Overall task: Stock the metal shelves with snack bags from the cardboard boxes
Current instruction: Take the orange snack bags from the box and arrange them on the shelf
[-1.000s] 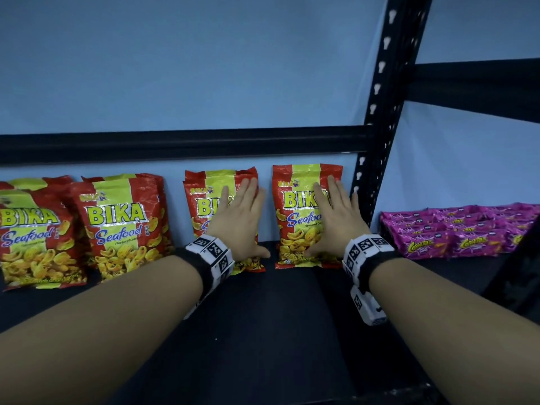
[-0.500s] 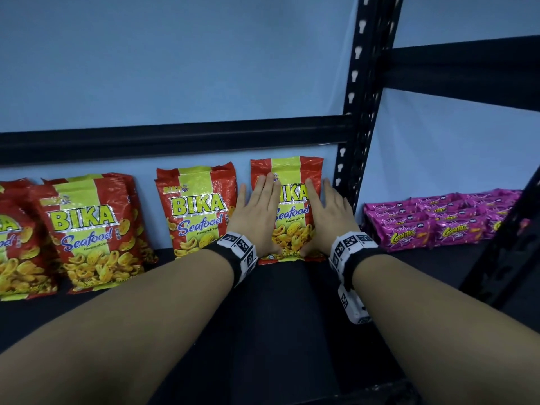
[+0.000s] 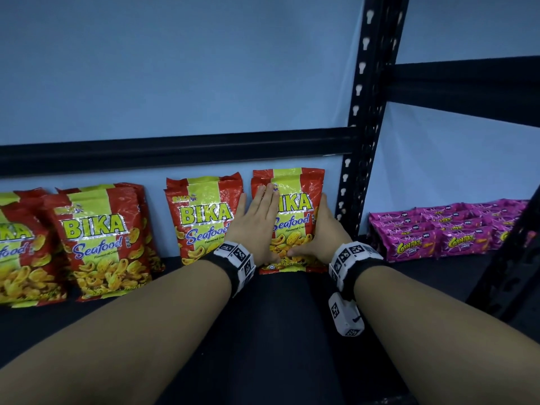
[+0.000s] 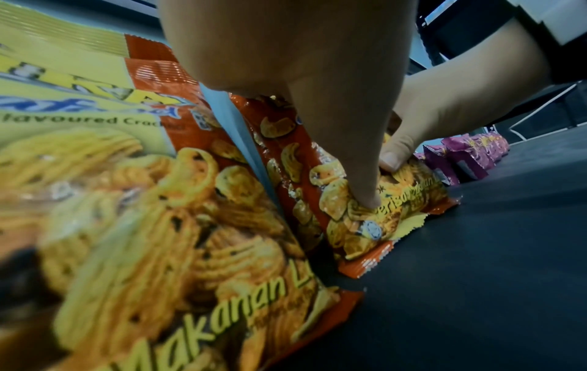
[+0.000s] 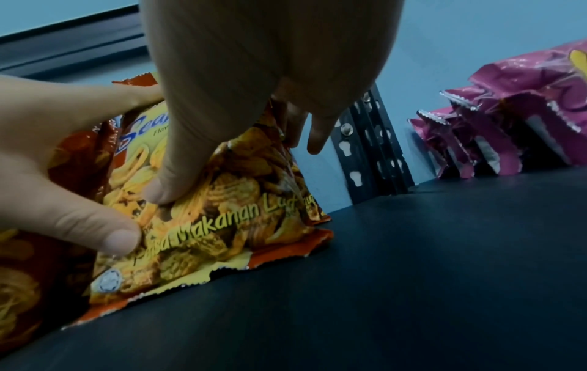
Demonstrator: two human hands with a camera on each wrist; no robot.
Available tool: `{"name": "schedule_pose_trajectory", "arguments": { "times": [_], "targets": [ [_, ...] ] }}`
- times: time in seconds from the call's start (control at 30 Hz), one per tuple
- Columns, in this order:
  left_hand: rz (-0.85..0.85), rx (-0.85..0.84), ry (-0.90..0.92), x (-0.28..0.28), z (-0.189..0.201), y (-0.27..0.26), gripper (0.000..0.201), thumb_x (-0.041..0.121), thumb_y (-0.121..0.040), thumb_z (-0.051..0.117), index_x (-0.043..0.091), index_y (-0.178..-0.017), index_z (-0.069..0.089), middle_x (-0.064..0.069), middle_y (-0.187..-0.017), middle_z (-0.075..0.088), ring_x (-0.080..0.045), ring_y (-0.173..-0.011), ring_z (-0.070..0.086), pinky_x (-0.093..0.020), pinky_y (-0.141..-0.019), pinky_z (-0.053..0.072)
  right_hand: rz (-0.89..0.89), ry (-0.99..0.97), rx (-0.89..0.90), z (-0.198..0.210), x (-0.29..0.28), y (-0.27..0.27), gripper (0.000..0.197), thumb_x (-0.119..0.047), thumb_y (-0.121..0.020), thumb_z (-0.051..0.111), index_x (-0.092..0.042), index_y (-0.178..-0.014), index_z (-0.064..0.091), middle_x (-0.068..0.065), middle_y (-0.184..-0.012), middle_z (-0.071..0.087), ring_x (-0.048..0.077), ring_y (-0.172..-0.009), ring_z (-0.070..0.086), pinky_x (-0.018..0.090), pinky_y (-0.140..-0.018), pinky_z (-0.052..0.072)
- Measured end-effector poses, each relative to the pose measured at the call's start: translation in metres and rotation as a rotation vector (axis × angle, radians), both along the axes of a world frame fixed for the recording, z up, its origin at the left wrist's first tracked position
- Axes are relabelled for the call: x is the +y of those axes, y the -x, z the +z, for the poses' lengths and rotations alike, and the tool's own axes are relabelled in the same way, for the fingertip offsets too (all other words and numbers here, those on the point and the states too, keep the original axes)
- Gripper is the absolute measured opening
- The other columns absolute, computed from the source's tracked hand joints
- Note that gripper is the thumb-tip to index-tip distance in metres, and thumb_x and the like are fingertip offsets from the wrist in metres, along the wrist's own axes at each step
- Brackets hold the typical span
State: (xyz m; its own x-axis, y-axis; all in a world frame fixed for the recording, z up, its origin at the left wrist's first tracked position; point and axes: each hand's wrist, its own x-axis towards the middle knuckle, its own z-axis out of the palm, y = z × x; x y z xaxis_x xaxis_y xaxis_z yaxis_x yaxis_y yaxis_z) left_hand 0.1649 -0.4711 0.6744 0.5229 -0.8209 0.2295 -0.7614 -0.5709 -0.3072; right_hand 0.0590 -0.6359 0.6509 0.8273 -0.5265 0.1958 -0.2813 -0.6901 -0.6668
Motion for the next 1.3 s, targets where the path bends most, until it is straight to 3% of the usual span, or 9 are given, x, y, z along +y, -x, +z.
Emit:
{"name": "schedule_pose_trajectory", "arguments": {
  "times": [0.2,0.4,0.63,0.83,1.1,1.3],
  "targets": [
    [0.005,-0.037,-0.036,0.021,0.006,-0.009,0.153,0.085,-0.065,0.07,0.008,-0.157,-0.026,-0.012,-0.164,-0.033,-0.029,-0.153,-0.027,-0.057,-0.123,-0.014,0.023,-0.013,-0.026,-0.004,0.013,-0.009,0.168,-0.066,-0.03,0.097,-0.039,-0.158,-0.007,-0.006,-0.157,0.042,0.02,-0.139,0.049,0.053,-0.111,0.046],
    [0.004,-0.05,-0.023,0.061,0.01,-0.023,0.149,0.086,-0.067,0.066,0.01,-0.158,-0.023,-0.011,-0.166,-0.029,-0.028,-0.153,-0.026,-0.057,-0.125,-0.011,0.026,-0.003,-0.046,-0.002,0.024,-0.012,0.163,-0.065,-0.031,0.096,-0.04,-0.158,-0.002,-0.006,-0.153,0.045,0.02,-0.136,0.052,0.054,-0.109,0.048],
    [0.172,-0.004,-0.013,0.1,0.0,-0.037,0.159,0.1,-0.056,0.055,0.01,-0.156,-0.029,-0.015,-0.163,-0.034,-0.032,-0.152,-0.03,-0.064,-0.123,-0.007,0.033,0.009,-0.023,-0.001,0.029,-0.015,0.165,-0.068,-0.029,0.093,-0.04,-0.158,-0.005,-0.003,-0.156,0.043,0.022,-0.137,0.051,0.052,-0.111,0.046],
    [0.206,0.029,-0.092,0.109,-0.003,-0.039,0.161,0.09,-0.058,0.069,0.01,-0.153,-0.034,-0.015,-0.161,-0.038,-0.032,-0.15,-0.034,-0.062,-0.123,-0.01,0.055,0.01,-0.03,-0.003,0.039,-0.023,0.164,-0.06,-0.037,0.098,-0.037,-0.159,-0.009,0.0,-0.159,0.037,0.022,-0.143,0.044,0.049,-0.117,0.041],
    [0.204,0.027,-0.122,0.12,-0.001,-0.045,0.157,0.087,-0.062,0.069,0.009,-0.155,-0.03,-0.014,-0.162,-0.037,-0.032,-0.15,-0.033,-0.06,-0.123,-0.012,0.061,0.032,-0.007,-0.003,0.048,-0.03,0.164,-0.058,-0.044,0.098,-0.033,-0.159,-0.016,0.003,-0.161,0.03,0.024,-0.146,0.039,0.045,-0.119,0.038],
    [0.198,0.064,-0.054,0.133,-0.002,-0.049,0.158,0.086,-0.058,0.073,0.016,-0.157,-0.029,-0.01,-0.163,-0.036,-0.029,-0.15,-0.032,-0.058,-0.126,-0.007,0.079,0.03,-0.04,-0.006,0.057,-0.037,0.162,-0.059,-0.041,0.099,-0.037,-0.159,-0.01,0.005,-0.158,0.034,0.026,-0.143,0.043,0.051,-0.116,0.041]
  ]
}}
